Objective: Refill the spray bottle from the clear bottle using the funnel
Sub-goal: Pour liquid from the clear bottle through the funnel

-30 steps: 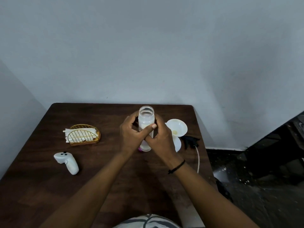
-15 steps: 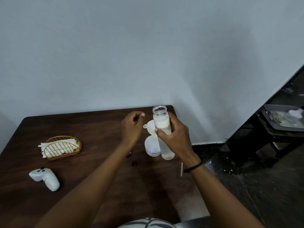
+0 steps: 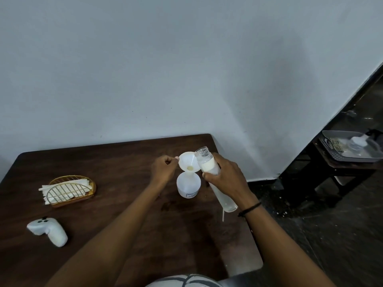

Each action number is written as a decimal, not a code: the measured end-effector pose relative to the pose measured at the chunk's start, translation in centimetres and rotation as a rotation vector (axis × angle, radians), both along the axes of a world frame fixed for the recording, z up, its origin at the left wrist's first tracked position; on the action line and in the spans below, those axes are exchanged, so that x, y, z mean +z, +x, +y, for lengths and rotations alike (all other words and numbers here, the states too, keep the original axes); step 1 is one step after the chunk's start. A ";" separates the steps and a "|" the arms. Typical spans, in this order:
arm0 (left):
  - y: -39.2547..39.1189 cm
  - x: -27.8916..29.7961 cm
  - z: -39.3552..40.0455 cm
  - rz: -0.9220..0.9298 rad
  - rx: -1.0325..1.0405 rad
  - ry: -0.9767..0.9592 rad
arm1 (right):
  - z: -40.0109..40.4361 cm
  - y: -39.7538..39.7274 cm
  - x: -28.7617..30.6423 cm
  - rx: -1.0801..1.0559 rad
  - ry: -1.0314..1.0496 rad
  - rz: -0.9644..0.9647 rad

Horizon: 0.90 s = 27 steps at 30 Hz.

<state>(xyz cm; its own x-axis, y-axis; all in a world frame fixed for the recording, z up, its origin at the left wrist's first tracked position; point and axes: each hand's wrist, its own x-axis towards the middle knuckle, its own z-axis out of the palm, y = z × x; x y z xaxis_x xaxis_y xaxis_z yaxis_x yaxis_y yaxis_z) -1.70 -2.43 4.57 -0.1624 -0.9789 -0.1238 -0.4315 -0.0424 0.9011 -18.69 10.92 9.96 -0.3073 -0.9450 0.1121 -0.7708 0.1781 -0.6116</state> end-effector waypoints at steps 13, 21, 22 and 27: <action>-0.5 0.7 0.4 0.283 0.019 0.236 | -0.3 -0.7 0.9 0.027 0.215 0.159; -0.6 0.5 0.3 0.332 0.031 0.268 | -0.6 -0.1 1.9 -0.004 0.284 0.225; -0.6 0.5 0.2 0.332 0.034 0.271 | -0.7 -0.2 2.0 -0.006 0.290 0.227; -0.8 0.6 0.2 0.336 0.035 0.284 | -1.0 -0.5 2.0 0.002 0.315 0.253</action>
